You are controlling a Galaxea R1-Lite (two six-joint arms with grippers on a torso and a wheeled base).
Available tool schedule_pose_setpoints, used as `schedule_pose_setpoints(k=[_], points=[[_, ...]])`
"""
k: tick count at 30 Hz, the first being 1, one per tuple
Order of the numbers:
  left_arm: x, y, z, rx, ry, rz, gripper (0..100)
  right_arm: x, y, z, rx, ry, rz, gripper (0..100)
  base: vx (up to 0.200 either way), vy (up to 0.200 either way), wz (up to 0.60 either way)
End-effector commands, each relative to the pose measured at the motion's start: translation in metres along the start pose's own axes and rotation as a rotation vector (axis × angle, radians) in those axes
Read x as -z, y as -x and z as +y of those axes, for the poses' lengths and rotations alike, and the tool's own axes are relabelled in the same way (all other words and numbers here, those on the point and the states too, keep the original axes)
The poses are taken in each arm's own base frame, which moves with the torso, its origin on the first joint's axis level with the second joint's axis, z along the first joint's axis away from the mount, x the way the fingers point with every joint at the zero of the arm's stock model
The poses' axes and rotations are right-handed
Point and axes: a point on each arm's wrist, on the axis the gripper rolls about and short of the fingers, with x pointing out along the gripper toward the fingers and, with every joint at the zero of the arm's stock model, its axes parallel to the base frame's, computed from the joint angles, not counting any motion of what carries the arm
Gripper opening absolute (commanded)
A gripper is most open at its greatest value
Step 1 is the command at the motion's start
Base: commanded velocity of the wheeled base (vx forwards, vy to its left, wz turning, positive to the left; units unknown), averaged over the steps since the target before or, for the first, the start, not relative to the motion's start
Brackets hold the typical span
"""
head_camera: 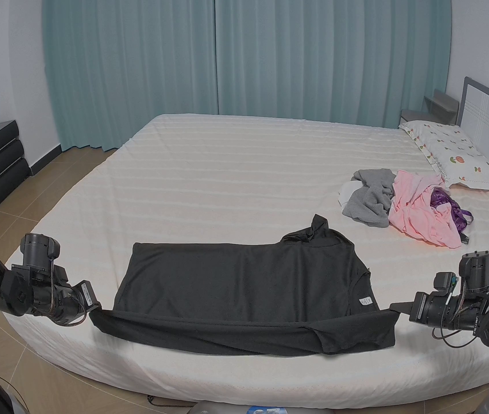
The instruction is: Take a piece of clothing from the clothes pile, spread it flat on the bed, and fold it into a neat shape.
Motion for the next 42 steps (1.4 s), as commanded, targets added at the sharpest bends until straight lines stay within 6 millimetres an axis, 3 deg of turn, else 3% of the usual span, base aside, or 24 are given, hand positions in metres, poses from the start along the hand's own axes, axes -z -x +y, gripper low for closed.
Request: schedule_pose_setpoints(k=[1, 14, 21, 31, 42], points=[[0.003, 0.008, 0.002, -0.007, -0.013, -0.002, 0, 0.003, 0.007, 0.003, -0.004, 0.004, -0.006, 0, 0.0, 0.0, 0.0], [0.013, 0.015, 0.008, -0.032, -0.021, 0.034, 0, 0.014, 0.025, 0.008, -0.014, 0.017, -0.004, 0, 0.0, 0.0, 0.0], [0.018, 0.013, 0.011, -0.051, -0.06, 0.075, 0, 0.015, 0.022, 0.006, -0.004, 0.009, 0.011, 0, 0.0, 0.0, 0.0], [-0.003, -0.006, 0.005, -0.042, -0.057, 0.053, 0, -0.003, -0.011, 0.0, 0.0, 0.001, 0.011, 0, 0.0, 0.0, 0.0], [-0.02, -0.056, -0.008, -0.029, -0.067, 0.084, 0, -0.02, -0.061, -0.013, 0.024, -0.008, 0.035, 0, 0.0, 0.0, 0.0]])
